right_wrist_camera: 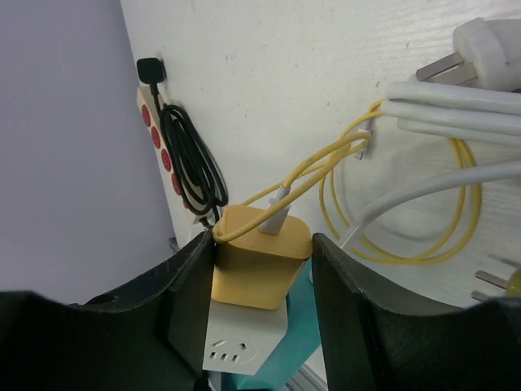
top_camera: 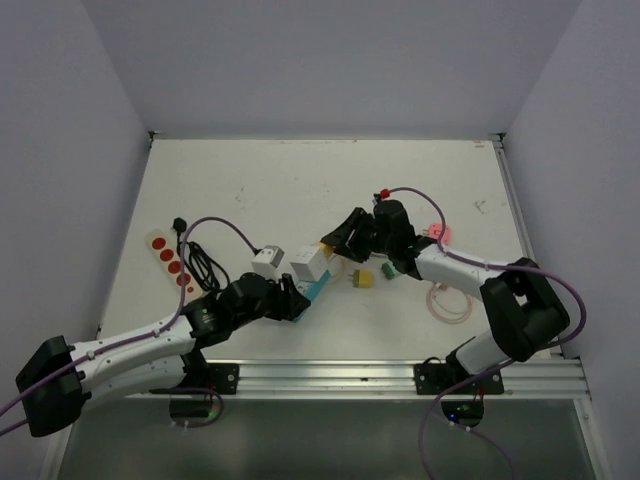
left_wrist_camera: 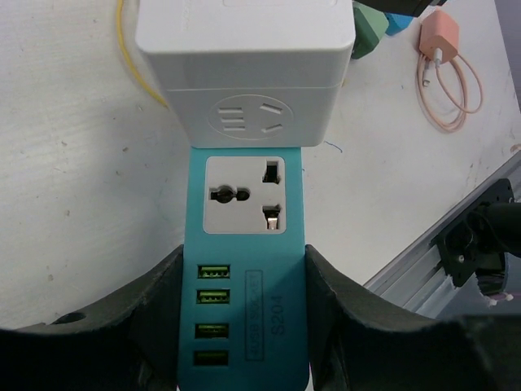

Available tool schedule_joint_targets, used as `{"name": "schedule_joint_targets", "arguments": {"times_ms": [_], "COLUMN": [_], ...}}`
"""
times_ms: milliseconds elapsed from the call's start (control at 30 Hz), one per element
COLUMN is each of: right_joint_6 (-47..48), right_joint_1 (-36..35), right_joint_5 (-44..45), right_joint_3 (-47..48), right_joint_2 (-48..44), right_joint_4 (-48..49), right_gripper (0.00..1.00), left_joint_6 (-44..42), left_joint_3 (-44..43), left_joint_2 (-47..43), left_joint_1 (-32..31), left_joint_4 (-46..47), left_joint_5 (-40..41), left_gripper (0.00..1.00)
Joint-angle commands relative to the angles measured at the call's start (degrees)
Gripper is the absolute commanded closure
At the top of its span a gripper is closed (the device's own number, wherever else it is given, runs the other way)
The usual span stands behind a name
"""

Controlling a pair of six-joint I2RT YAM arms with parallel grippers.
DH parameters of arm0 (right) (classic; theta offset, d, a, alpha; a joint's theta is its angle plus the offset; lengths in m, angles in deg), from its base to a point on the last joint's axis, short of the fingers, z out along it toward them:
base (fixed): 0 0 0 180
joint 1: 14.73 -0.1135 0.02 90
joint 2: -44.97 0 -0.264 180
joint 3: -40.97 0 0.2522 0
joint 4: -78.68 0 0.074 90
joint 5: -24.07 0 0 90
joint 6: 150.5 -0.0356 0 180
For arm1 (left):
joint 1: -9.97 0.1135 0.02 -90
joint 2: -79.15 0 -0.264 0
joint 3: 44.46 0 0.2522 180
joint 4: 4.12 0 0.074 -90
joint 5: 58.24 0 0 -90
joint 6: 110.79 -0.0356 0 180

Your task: Pull the plug off the socket

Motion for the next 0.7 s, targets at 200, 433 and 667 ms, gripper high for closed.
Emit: {"name": "schedule_joint_targets", "arguments": {"times_ms": [200,433,667], "right_joint_6": [5.7,9.8,17.2], "right_joint_1": [12.4,12.4,10.6], "right_joint_5": [14.6,6.7,1.2], "right_joint_3": [8.8,8.1,2.2], "right_joint_2": [-1.1,-1.8,-8.9], "right_joint_4": [3.1,0.9,-5.1], "right_gripper": [1.00,1.00,0.63], "left_joint_6": [1.0,-3.0,-12.7], "left_joint_3": [2.3,-0.9,-4.6], "left_joint_2": [-1.3,-2.0,2.4], "left_joint_1": [-0.8,-0.8,-0.8], "left_joint_4": [-10.0,-10.1,-5.0], "left_joint_5": [-5.0,-0.6,0.1], "left_gripper": [1.00,1.00,1.00]}}
